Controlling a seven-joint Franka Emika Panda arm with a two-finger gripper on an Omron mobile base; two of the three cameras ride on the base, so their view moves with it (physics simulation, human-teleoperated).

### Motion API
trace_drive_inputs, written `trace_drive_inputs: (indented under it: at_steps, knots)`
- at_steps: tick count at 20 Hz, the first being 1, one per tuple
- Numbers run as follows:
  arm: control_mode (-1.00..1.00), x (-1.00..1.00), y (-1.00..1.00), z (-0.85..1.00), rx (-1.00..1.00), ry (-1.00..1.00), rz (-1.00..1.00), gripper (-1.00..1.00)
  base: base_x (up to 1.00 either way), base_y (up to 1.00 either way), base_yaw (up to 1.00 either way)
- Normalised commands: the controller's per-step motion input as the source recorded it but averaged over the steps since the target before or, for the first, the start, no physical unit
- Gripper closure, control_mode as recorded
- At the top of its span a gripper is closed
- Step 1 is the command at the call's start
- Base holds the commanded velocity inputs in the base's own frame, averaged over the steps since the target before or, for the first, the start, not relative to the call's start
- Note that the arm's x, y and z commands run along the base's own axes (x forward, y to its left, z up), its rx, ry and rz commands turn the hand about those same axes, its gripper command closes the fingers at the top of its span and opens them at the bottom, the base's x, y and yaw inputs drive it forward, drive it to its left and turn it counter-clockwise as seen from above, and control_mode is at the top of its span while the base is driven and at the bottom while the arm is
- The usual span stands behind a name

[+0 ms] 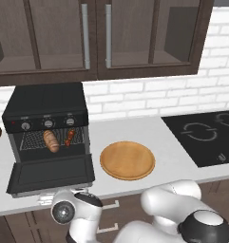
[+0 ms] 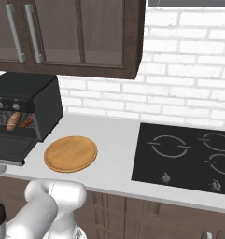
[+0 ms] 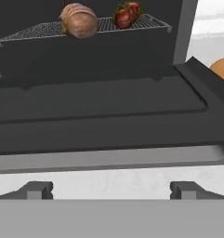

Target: Pick up the kebab skewer and baguette bread, and place them inside the toaster oven. Close the toaster oven door and start by setting the timer.

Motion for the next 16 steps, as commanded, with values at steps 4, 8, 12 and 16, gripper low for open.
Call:
trace_drive_inputs:
  at_steps: [4, 8, 12, 16]
  knots:
    - [-1.0, 0.2, -0.02, -0.26, 0.0, 0.06, 0.0, -1.0, 0.0, 0.0, 0.0]
    - [-1.0, 0.25, 0.0, -0.39, 0.0, 0.01, 0.0, -1.0, 0.0, 0.0, 0.0]
    - [-1.0, 0.31, 0.0, -0.37, 0.0, 0.0, 0.0, -1.0, 0.0, 0.0, 0.0]
    - [-1.0, 0.37, 0.0, -0.33, 0.0, 0.0, 0.0, -1.0, 0.0, 0.0, 0.0]
